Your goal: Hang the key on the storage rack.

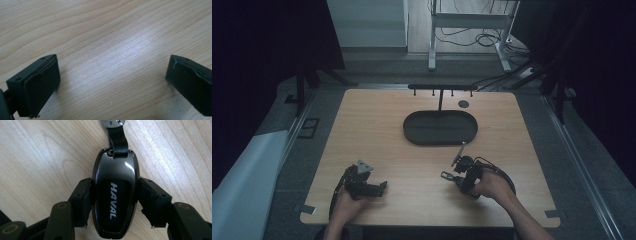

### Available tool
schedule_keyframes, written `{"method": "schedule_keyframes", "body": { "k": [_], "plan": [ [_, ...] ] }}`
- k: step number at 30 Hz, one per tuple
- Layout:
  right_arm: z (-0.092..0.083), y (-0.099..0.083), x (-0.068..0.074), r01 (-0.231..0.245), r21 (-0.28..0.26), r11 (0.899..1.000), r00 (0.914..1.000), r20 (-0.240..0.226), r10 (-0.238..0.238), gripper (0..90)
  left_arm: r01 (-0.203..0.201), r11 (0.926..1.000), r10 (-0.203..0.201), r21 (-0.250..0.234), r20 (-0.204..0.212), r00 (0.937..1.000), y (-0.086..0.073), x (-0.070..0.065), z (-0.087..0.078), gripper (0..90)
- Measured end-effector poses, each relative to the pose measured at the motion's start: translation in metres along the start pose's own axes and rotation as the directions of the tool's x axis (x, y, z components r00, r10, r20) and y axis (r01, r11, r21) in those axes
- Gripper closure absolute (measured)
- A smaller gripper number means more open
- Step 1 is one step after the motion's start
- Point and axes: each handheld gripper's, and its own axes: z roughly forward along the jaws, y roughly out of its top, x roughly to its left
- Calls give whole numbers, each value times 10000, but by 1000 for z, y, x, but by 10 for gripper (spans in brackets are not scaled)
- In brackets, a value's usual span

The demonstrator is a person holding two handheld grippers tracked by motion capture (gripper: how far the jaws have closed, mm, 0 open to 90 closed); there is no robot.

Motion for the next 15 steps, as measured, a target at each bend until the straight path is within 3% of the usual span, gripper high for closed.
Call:
{"method": "schedule_keyframes", "body": {
  "k": [9,15],
  "plan": [
    [2,11,2,-62,863,9962,9986,531,16,486,1,10000,-1,5,2,10000,0,0,0,0],
    [-2,8,-1,168,800,9967,9981,578,-215,487,-1,10000,1,7,4,10000,0,0,0,0]
  ]
}}
